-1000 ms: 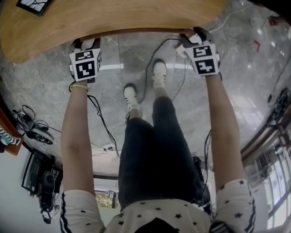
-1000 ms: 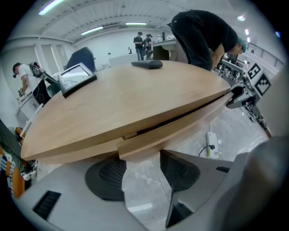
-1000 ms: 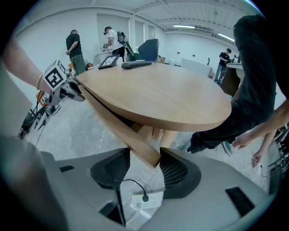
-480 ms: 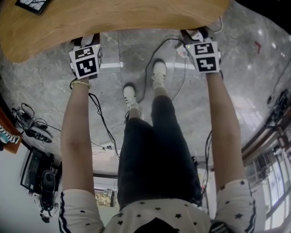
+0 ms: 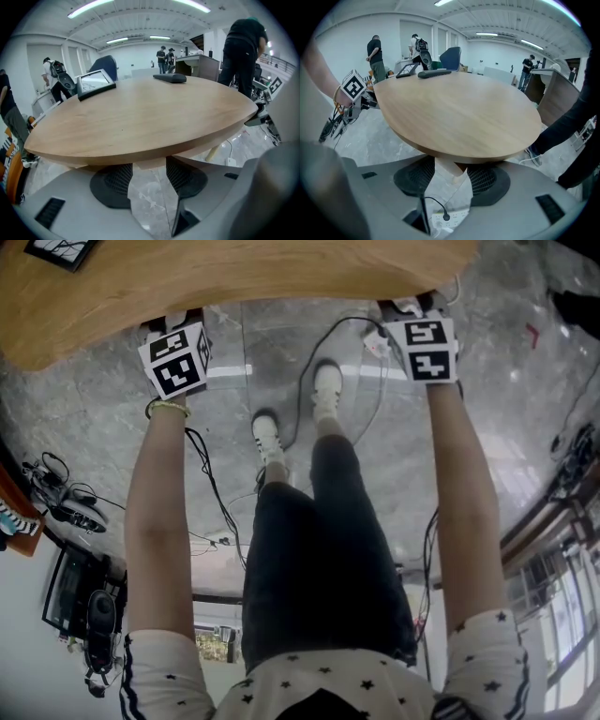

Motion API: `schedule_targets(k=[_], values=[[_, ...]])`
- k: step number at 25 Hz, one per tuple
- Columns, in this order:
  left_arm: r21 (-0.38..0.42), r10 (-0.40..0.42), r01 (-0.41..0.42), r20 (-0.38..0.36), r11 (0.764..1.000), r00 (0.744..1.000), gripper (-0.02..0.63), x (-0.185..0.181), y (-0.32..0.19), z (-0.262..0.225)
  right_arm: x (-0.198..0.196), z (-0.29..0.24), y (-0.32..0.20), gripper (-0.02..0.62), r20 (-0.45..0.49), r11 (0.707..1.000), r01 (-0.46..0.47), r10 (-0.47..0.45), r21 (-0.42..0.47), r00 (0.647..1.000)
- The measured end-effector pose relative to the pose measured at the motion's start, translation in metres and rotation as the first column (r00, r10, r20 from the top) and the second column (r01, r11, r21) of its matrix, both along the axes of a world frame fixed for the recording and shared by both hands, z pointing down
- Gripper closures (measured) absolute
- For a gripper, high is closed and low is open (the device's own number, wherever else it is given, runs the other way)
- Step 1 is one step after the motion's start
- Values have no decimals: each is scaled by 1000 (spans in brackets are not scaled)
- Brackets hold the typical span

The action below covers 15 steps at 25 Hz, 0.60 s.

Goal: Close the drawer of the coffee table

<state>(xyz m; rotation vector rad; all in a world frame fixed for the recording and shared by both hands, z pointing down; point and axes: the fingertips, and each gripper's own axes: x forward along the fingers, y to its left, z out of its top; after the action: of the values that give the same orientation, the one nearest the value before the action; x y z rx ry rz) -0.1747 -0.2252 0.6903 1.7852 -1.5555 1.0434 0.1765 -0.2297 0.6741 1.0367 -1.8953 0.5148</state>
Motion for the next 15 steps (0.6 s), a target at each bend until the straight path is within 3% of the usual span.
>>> schedule_targets(k=[10, 15], values=[[32, -130, 131, -50, 991, 990, 383, 0, -7, 1, 1, 1, -12, 385, 52, 997, -58, 56, 51, 997], [43, -136, 138, -43, 989, 990, 385, 1, -7, 1, 2, 1, -11, 383, 66, 995, -79, 75, 61, 995]])
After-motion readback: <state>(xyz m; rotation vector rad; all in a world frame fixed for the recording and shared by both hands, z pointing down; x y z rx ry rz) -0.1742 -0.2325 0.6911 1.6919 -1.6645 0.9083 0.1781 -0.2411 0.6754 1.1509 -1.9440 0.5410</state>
